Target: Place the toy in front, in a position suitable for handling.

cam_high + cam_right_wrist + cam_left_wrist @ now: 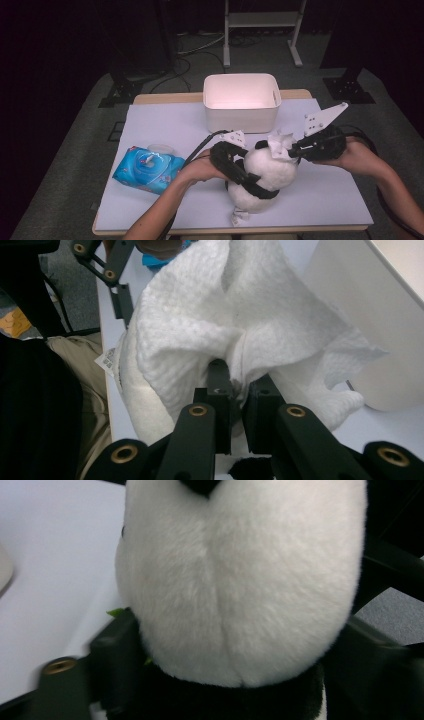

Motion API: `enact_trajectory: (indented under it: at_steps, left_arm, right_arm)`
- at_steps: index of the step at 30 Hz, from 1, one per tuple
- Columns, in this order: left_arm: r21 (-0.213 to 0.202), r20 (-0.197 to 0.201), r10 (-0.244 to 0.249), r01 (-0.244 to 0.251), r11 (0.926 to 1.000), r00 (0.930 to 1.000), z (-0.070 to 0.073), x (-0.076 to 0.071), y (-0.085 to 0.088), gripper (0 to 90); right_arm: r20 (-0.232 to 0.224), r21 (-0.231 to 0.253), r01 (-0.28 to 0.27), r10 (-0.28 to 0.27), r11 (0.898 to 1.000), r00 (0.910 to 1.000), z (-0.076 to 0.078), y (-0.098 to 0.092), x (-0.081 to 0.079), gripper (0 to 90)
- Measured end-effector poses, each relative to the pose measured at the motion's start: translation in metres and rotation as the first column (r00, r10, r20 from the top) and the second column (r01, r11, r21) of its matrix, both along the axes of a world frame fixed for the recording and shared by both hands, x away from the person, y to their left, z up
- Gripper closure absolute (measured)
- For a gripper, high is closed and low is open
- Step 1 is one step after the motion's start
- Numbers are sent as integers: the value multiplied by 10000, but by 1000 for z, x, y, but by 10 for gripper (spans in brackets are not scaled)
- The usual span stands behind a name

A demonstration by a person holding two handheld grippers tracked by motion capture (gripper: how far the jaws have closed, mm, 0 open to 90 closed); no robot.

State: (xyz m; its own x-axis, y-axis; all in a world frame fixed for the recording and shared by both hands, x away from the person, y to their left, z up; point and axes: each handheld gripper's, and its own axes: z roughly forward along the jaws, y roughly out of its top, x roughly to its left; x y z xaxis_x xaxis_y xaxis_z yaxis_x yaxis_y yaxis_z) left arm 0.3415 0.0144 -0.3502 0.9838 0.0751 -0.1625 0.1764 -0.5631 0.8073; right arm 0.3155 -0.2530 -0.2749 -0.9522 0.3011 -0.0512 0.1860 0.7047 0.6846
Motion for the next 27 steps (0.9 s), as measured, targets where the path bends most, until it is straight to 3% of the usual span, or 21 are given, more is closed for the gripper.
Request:
enact_trajectory:
  at_steps: [4, 8, 12, 16, 19, 22, 27]
  left_arm:
    - [-99, 153, 20, -18, 9999, 9999, 9, 0, 2, 338]
    - [39, 499, -63, 61, 10000, 9987, 22, 0, 4, 341]
    - [223, 734, 22, -39, 9997, 9973, 32, 0, 10, 342]
    - [665, 611, -16, -24, 9978, 9981, 26, -2, 10, 339]
    - [623, 531, 51, -84, 9980, 9986, 22, -3, 8, 325]
    - [726, 661, -29, -19, 9974, 9978, 23, -3, 2, 319]
    - [974, 827, -206, 125, 9952, 9964, 24, -5, -12, 312]
  right_arm:
    - [124, 215, -32, 29, 9998, 9999, 5, -4, -1, 825]
    - [361, 403, -110, 95, 9991, 9993, 14, -5, -3, 826]
    - [325, 315, -37, 27, 9995, 9995, 12, -6, -2, 825]
    - [32, 283, -68, 67, 9996, 10000, -1, -5, -1, 825]
    - [-67, 259, -65, 67, 9996, 10000, -9, -6, 0, 825]
    - [-16, 467, 3, -2, 9989, 10000, -5, -10, 0, 826]
    - [190, 392, -142, 135, 9991, 9997, 4, -5, -2, 826]
